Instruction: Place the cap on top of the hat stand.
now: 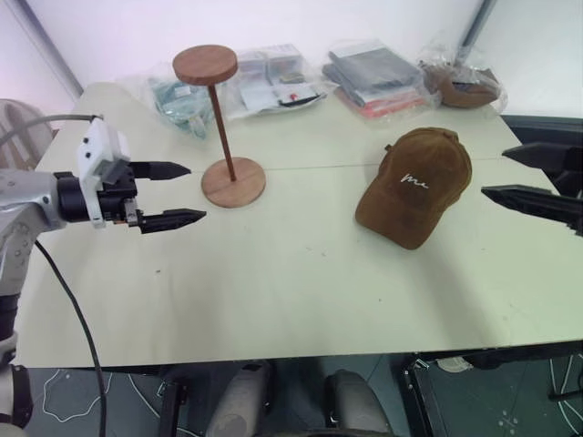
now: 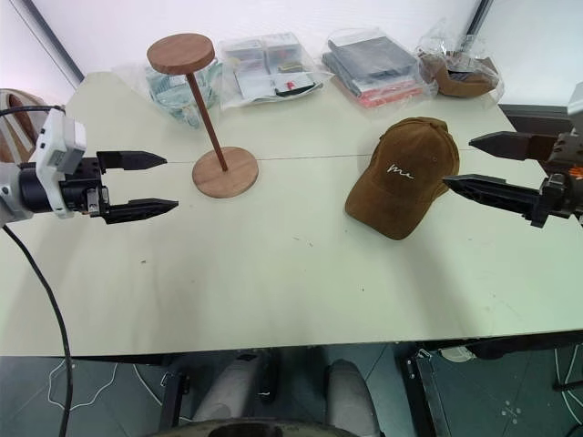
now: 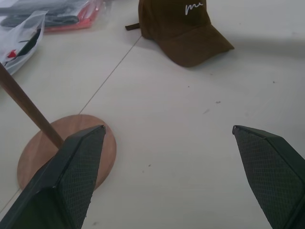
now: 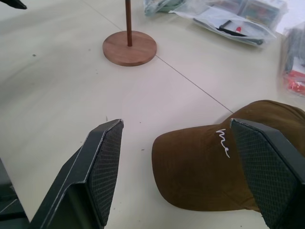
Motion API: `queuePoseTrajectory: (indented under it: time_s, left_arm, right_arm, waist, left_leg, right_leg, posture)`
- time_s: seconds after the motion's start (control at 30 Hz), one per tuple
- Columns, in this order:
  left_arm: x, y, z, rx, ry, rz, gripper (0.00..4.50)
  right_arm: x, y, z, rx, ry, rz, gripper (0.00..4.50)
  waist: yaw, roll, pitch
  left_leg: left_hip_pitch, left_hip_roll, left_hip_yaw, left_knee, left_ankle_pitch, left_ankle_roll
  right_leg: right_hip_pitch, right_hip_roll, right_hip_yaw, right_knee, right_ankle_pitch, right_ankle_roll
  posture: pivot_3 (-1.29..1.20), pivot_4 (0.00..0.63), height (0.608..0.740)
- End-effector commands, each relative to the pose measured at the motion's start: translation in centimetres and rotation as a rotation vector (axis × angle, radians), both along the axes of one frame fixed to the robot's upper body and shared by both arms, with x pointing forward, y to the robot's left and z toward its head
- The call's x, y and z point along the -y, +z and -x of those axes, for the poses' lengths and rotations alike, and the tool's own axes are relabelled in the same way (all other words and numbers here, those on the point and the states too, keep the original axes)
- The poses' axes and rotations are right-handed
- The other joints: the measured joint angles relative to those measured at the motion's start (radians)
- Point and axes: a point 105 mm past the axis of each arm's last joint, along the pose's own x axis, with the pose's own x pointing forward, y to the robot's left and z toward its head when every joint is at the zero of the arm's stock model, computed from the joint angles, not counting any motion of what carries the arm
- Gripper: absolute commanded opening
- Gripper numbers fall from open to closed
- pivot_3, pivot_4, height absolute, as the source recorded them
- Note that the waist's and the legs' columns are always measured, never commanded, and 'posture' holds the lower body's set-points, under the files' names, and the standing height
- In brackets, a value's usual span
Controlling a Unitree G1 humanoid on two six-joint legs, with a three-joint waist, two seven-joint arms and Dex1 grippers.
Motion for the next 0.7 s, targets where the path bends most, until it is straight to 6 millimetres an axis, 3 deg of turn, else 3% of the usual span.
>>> queuePoseTrajectory:
  time_s: [0.03, 0.7]
  left_arm:
    - [-0.3, 1.6, 0.2, 0.05, 0.002, 0.001, 4.5]
    - [0.6, 1.9, 0.1, 0.051, -0.01, 0.044, 4.5]
  right_arm:
    - [-0.1, 0.9, 0.8, 0.049, 0.003, -0.004, 3.65]
    - [-0.9, 0.1, 1.3, 0.042, 0.009, -0.05, 3.65]
  waist:
    - [0.0, 0.0, 0.0]
    - [0.0, 0.0, 0.0]
  left_leg:
    - [0.0, 0.0, 0.0, 0.0, 0.0, 0.0]
    - [0.0, 0.0, 0.0, 0.001, 0.0, 0.0]
  right_leg:
    - [0.0, 0.0, 0.0, 0.0, 0.0, 0.0]
    - [0.0, 0.0, 0.0, 0.001, 0.0, 0.0]
  posture:
    - [0.0, 0.15, 0.74]
    - [0.0, 0.15, 0.74]
